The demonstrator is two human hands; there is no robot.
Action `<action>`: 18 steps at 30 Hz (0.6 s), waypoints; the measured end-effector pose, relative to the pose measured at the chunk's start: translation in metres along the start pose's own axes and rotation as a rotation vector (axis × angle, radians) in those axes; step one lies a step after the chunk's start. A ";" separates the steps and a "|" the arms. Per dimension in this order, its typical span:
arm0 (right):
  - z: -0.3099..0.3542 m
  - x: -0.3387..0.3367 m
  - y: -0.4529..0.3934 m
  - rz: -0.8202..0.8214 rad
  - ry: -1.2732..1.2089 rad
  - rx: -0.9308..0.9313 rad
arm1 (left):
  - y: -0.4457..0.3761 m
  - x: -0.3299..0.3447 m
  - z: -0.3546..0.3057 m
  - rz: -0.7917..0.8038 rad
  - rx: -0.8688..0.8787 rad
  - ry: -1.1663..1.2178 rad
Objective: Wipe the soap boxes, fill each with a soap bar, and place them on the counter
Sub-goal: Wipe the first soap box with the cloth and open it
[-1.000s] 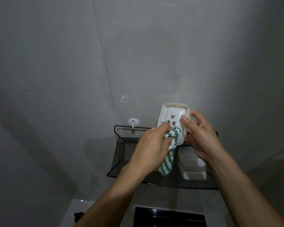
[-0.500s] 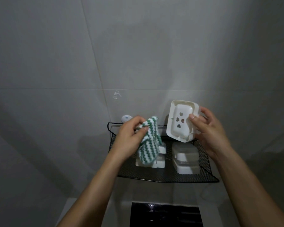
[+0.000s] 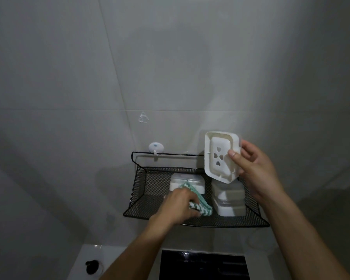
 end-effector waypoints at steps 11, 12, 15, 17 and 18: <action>0.006 0.026 0.006 0.123 0.206 -0.139 | 0.002 -0.123 -0.011 -0.400 -0.019 0.692; 0.007 0.031 0.007 0.145 0.211 -0.156 | 0.002 -0.133 -0.015 -0.419 0.003 0.737; 0.010 0.040 0.009 0.198 0.094 -0.161 | 0.005 -0.146 -0.017 -0.428 0.029 0.804; 0.010 0.043 0.008 0.235 -0.044 -0.123 | 0.006 -0.140 -0.012 -0.379 -0.003 0.831; 0.011 0.045 0.008 0.253 -0.096 -0.107 | 0.007 -0.132 -0.008 -0.340 -0.033 0.881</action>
Point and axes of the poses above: each hand's wrist, its own y-axis away from the middle knuckle, its own x-axis out of the palm, z = x × y, the point moved 9 cm from there along -y, towards the middle knuckle, and after that the axes turned 7 degrees about y, right-handed, at the moved point
